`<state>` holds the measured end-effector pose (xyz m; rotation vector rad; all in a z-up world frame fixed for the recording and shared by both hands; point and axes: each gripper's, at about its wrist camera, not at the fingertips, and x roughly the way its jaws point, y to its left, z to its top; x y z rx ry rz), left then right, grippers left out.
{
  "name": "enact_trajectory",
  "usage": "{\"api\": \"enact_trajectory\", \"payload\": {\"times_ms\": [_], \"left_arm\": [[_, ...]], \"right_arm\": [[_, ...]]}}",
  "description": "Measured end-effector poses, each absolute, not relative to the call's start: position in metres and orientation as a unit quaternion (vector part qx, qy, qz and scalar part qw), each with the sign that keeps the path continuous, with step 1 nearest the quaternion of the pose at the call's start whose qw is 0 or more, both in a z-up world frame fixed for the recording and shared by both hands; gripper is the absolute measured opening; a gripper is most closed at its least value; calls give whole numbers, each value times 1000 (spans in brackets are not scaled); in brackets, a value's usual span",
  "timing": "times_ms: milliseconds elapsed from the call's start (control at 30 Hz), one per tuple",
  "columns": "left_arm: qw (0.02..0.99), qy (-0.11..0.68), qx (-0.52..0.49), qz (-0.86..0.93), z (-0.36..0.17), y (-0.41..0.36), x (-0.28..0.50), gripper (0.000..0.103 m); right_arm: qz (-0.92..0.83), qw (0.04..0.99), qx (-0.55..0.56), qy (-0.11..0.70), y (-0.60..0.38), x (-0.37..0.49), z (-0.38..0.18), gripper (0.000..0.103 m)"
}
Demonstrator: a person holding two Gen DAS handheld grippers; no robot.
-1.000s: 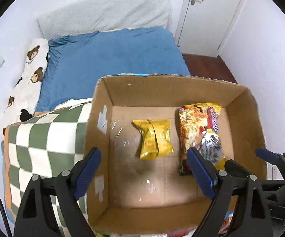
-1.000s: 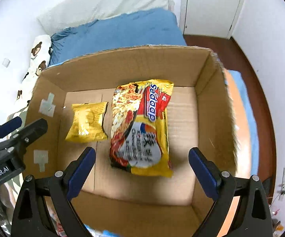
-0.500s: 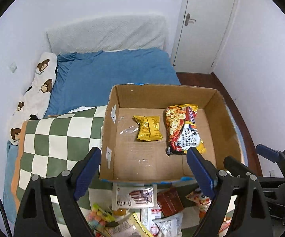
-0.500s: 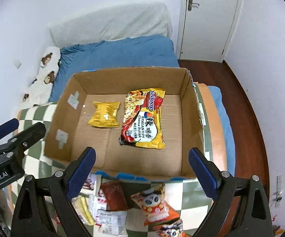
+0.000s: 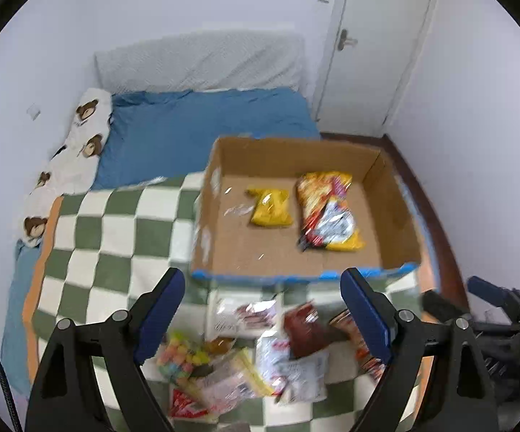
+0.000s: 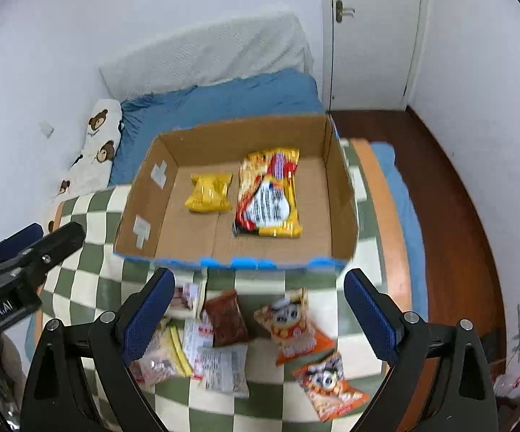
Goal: Organize snacks
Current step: 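Withdraw both tools from the box back toward the snacks, then grasp the clear cracker bag with left tool while right tool grasps the orange panda bag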
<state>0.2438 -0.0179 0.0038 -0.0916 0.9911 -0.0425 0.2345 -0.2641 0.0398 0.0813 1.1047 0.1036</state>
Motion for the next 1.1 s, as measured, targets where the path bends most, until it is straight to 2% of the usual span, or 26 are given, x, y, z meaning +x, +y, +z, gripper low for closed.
{"api": "enact_trajectory", "payload": {"times_ms": [133,400,500,700,733,800,867,933,967,1033,1100], "left_arm": [[859,511,-10,0,-41,-5,223,88],[768,631,103,-39,-167,-9,189,88],[733,660,152,-64,-202,-29,190,88],[700,667,236,-100,-243,-62,198,88],[700,668,234,-99,-246,-62,200,86],[706,676,195,-83,-247,-54,209,76],[707,695,120,-56,-243,-38,217,73],[705,709,15,-32,-237,-16,222,73],[700,713,-34,-22,-235,-6,222,73],[693,710,-128,-5,-230,14,219,73],[682,710,-173,1,-229,24,214,73]], "right_arm": [[41,819,60,569,-285,218,-1,97],[43,749,68,658,-303,195,-94,97],[48,742,54,666,-298,199,-109,97],[69,741,-11,668,-274,236,-125,97],[73,738,-22,670,-269,244,-129,97],[78,729,-37,679,-263,259,-140,97],[75,721,-53,687,-261,269,-152,96],[70,714,-60,694,-261,274,-161,77],[71,710,-50,698,-262,274,-165,63],[68,703,-12,707,-268,270,-168,62],[70,691,32,719,-274,262,-170,61]]}}
